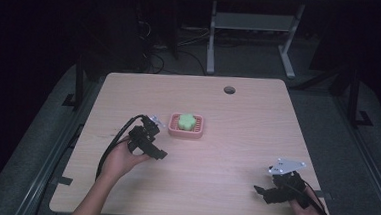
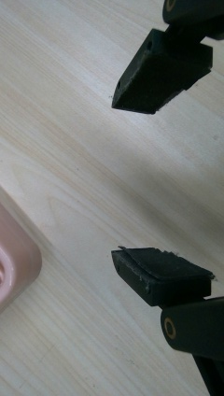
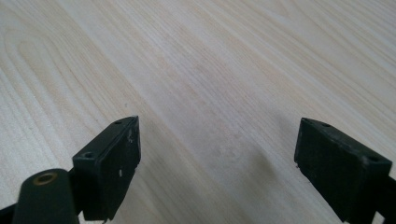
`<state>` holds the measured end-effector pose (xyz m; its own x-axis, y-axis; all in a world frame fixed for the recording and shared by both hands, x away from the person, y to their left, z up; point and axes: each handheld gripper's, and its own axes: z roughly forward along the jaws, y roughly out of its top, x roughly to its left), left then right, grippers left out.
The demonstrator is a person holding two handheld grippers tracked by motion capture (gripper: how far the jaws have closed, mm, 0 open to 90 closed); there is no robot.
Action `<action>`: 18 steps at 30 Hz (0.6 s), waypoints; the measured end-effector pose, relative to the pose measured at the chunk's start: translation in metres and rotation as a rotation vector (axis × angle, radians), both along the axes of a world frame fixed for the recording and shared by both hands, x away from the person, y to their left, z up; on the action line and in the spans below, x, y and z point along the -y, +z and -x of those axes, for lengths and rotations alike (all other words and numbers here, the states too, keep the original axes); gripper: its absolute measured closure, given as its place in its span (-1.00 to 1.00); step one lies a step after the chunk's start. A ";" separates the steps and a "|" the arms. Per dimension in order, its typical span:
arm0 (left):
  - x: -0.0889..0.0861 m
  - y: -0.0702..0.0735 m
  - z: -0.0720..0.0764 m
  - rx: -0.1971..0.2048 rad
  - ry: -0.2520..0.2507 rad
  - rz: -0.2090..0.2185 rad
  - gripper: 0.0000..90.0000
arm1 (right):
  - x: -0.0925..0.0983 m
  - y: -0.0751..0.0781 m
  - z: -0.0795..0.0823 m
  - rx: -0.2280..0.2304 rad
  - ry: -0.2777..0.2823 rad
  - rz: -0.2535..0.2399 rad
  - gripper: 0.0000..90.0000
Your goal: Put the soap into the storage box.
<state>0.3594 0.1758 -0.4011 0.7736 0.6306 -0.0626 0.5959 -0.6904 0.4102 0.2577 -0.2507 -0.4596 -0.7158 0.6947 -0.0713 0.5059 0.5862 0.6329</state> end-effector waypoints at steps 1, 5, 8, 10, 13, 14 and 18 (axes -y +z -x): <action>-0.001 0.000 0.001 0.003 -0.002 0.001 -0.50 | 0.000 0.000 0.000 0.000 0.000 0.000 -0.69; -0.004 -0.001 0.003 -0.001 -0.002 0.010 -0.50 | -0.001 -0.001 0.000 -0.003 -0.001 0.001 -0.69; -0.006 -0.001 0.006 -0.004 -0.003 0.018 -0.50 | -0.001 -0.001 0.000 -0.004 0.002 0.003 -0.69; -0.008 -0.002 0.008 -0.004 0.001 0.022 -0.50 | -0.001 -0.001 0.000 -0.004 0.003 0.004 -0.69; -0.010 -0.002 0.011 -0.002 0.001 0.022 -0.50 | -0.002 -0.001 0.000 -0.010 0.005 0.004 -0.69; -0.011 -0.003 0.012 0.000 0.003 0.027 -0.50 | -0.002 -0.002 0.000 -0.009 0.005 0.005 -0.69; -0.017 -0.006 0.017 -0.004 0.006 0.028 -0.50 | -0.002 -0.002 0.000 -0.010 0.006 0.007 -0.69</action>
<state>0.3428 0.1925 -0.4069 0.7696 0.6331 -0.0830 0.6015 -0.6752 0.4270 0.2581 -0.2486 -0.4613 -0.7204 0.6901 -0.0688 0.5086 0.5932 0.6241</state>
